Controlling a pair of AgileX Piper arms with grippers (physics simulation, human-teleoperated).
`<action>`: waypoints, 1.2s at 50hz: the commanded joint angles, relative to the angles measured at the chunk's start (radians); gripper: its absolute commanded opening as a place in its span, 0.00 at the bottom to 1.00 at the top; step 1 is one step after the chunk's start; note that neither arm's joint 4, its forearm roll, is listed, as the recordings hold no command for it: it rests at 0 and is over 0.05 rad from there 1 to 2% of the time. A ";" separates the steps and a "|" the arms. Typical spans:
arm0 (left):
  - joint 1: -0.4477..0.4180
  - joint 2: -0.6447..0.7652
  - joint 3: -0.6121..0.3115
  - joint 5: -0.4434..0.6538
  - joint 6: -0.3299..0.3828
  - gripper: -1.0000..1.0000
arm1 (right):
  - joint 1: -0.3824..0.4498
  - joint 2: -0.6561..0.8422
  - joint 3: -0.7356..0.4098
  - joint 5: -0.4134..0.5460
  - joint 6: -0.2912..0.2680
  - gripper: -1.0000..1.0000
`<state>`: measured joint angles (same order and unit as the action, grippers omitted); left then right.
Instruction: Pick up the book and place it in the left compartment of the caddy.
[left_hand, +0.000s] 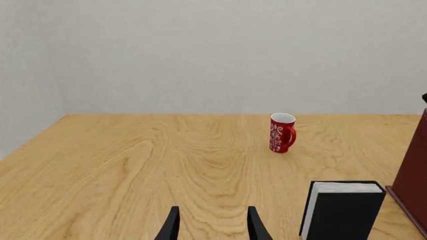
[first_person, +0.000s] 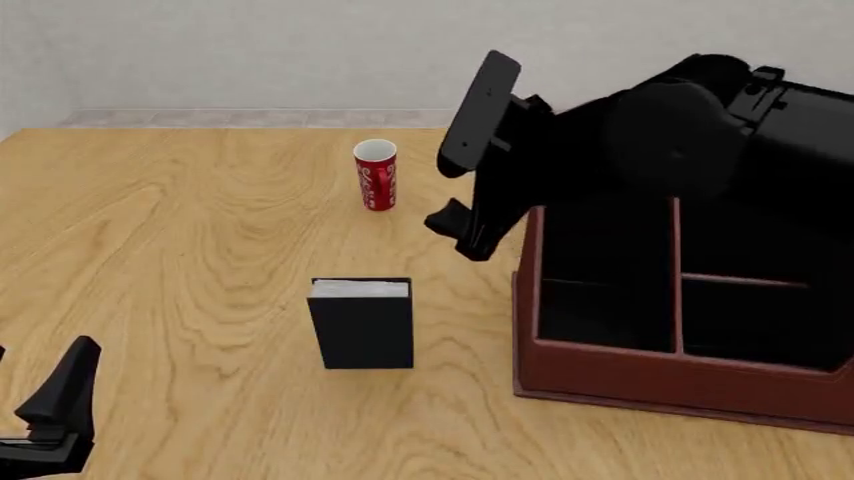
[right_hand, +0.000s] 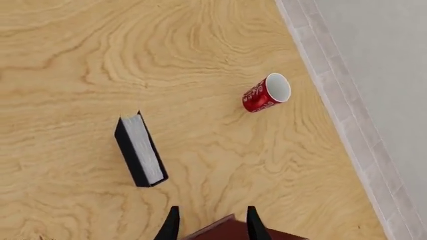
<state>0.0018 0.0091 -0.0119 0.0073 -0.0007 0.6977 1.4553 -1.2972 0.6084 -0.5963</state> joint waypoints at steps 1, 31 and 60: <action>-0.001 -0.003 -0.002 0.003 0.002 1.00 | 0.025 0.056 -0.045 0.033 -0.009 1.00; -0.001 -0.003 -0.002 0.003 0.002 1.00 | 0.117 0.147 -0.050 -0.011 0.054 1.00; -0.001 -0.003 -0.002 0.003 0.002 1.00 | 0.139 0.184 -0.011 -0.055 0.092 1.00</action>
<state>0.0018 0.0095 -0.0153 0.0104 -0.0007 0.8331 1.6290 -1.3212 0.5640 -0.5140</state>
